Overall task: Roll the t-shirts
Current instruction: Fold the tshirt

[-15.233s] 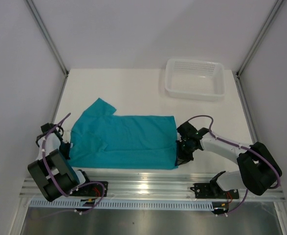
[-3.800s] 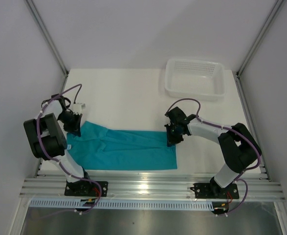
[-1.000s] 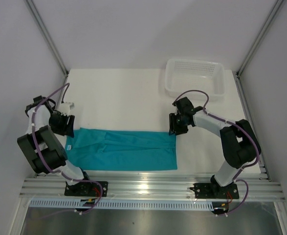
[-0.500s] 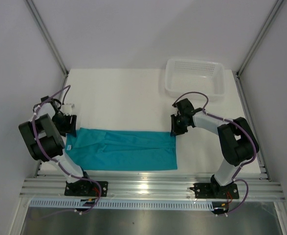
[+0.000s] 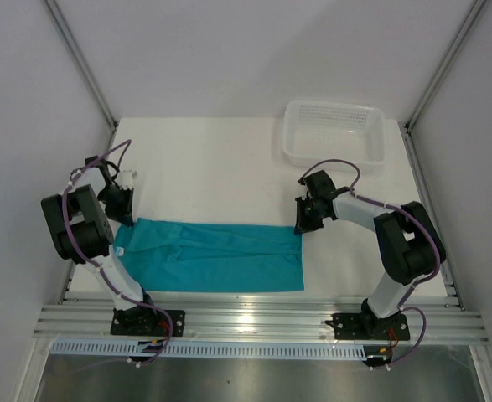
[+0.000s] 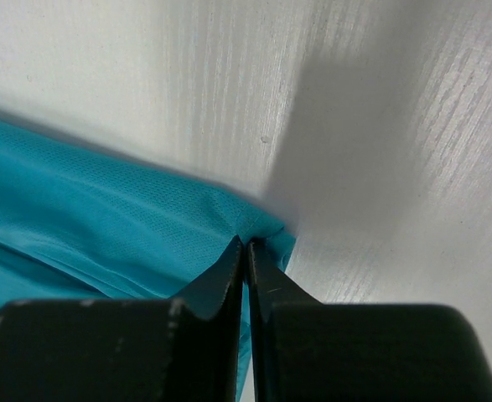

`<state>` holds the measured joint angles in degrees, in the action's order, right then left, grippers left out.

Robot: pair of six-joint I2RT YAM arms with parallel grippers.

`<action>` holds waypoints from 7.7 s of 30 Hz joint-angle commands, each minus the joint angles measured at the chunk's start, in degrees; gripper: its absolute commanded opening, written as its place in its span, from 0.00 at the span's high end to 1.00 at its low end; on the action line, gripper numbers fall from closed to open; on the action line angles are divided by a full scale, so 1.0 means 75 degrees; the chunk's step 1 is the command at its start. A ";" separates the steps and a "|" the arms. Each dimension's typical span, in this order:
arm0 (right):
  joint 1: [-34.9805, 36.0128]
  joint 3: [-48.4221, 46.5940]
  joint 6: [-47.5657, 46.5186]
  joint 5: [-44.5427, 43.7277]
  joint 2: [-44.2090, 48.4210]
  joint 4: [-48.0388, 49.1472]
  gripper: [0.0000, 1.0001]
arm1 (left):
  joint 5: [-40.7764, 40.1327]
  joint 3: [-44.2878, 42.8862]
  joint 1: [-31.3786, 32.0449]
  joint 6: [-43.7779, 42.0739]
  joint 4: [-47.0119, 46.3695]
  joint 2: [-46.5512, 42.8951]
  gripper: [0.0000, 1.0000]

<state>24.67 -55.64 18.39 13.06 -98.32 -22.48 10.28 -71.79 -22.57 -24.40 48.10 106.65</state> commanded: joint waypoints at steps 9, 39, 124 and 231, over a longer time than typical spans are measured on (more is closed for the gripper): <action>-0.0183 0.0387 0.0196 -0.0159 0.0500 -0.0155 0.97 | 0.0458 -0.0740 0.0571 0.0359 -0.0026 0.0112 0.99; -0.0160 0.1816 0.2164 -0.0371 0.2023 -0.0330 1.00 | -0.0598 -0.7009 0.3560 0.1379 0.0771 0.3897 1.00; -0.0183 0.1465 0.1532 -0.0182 0.1555 -0.0343 0.94 | -0.1020 -0.3987 0.2786 0.1555 0.0771 0.1929 0.99; 0.2032 -0.2191 -0.0835 0.0719 -0.1150 0.0291 1.00 | -0.1957 -0.3131 0.2493 -0.0672 0.0442 0.1799 0.99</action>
<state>40.60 -72.88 13.37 14.68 -104.95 -21.65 -2.85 -92.68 -3.31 -30.00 52.16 119.87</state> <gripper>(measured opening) 0.006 0.011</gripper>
